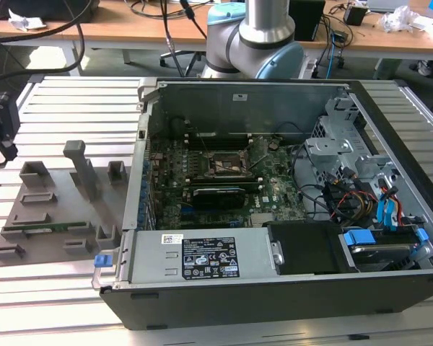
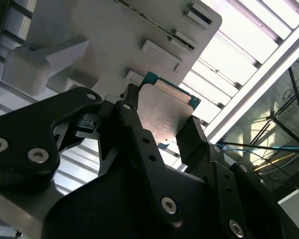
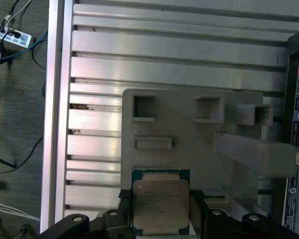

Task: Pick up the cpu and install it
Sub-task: 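Pick up the cpu and move it towards the insertion slot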

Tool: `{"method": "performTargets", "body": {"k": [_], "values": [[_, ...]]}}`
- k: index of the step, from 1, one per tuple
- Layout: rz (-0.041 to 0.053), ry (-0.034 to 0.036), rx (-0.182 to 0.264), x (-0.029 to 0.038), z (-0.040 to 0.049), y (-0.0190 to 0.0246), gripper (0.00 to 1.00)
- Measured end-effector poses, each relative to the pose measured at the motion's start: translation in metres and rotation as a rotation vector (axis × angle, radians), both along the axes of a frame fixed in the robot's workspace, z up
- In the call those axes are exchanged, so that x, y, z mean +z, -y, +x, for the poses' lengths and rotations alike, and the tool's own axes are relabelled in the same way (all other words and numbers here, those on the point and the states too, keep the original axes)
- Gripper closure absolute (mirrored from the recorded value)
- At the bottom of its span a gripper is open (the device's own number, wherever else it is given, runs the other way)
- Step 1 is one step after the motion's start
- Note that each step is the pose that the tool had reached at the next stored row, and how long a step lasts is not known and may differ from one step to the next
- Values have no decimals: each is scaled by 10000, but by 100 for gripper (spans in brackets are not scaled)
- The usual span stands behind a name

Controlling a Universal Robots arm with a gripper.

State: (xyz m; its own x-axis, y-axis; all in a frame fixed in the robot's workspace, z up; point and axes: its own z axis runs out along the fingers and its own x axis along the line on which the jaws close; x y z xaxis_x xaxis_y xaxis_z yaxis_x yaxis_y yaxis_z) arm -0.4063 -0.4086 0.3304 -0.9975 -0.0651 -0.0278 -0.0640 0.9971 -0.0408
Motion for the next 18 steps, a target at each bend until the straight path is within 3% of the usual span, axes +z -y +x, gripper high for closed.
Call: {"method": "performTargets", "body": {"k": [9,15,16,17,18], "values": [[0,0,0,182,0,0,45],[364,-1,0,286,0,-1,45],[516,-2,0,320,0,-4,45],[535,0,-1,367,0,-8,45],[535,0,1,459,0,-11,45]]}}
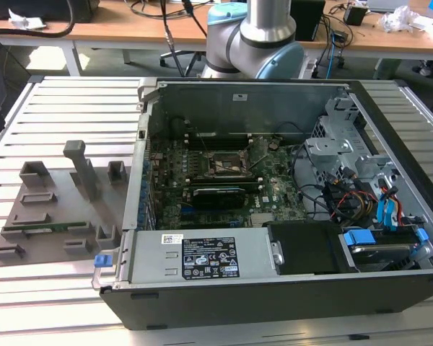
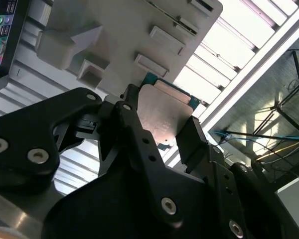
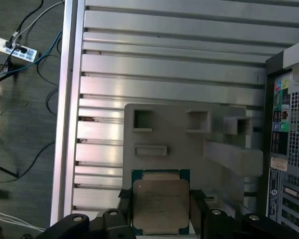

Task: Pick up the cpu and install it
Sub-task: 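Pick up the cpu and move it towards the insertion slot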

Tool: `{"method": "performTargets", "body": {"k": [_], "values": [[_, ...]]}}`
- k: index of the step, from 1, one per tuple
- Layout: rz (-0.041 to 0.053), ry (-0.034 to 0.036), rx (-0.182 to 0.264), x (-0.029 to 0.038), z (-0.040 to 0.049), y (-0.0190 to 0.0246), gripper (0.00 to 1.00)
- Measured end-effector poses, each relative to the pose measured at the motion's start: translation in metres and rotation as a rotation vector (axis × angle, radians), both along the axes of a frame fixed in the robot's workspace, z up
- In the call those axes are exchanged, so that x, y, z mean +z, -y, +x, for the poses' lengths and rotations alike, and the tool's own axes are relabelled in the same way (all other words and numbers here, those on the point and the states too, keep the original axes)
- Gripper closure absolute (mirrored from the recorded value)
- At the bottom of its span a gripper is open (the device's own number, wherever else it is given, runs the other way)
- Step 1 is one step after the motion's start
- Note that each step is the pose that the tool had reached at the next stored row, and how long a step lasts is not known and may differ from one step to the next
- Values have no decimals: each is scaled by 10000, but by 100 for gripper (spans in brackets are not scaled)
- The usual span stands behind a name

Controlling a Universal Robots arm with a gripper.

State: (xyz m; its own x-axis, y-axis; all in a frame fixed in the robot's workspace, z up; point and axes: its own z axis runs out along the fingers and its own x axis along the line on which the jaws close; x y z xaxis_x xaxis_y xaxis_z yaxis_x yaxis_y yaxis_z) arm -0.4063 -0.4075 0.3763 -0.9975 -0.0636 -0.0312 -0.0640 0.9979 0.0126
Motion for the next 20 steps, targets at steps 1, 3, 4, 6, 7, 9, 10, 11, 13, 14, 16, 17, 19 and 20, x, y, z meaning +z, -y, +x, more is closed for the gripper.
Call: {"method": "performTargets", "body": {"k": [1,3,4,6,7,9,10,11,13,14,16,17,19,20], "values": [[0,0,0,99,0,-3,45],[0,1,0,168,0,-4,45],[2,1,-1,171,-1,-5,45],[2,2,-1,172,0,-5,45],[0,0,0,173,0,-5,45],[-4,-3,0,175,11,-5,45],[-6,-1,0,174,21,-5,45],[-16,0,-1,173,79,-5,45],[-19,0,0,173,135,-5,45],[-19,1,-1,173,153,-5,45],[-21,0,-1,173,205,-5,45],[-22,0,0,173,228,-5,45],[-21,1,0,173,272,-5,45],[-22,0,0,173,295,-5,45]]}}
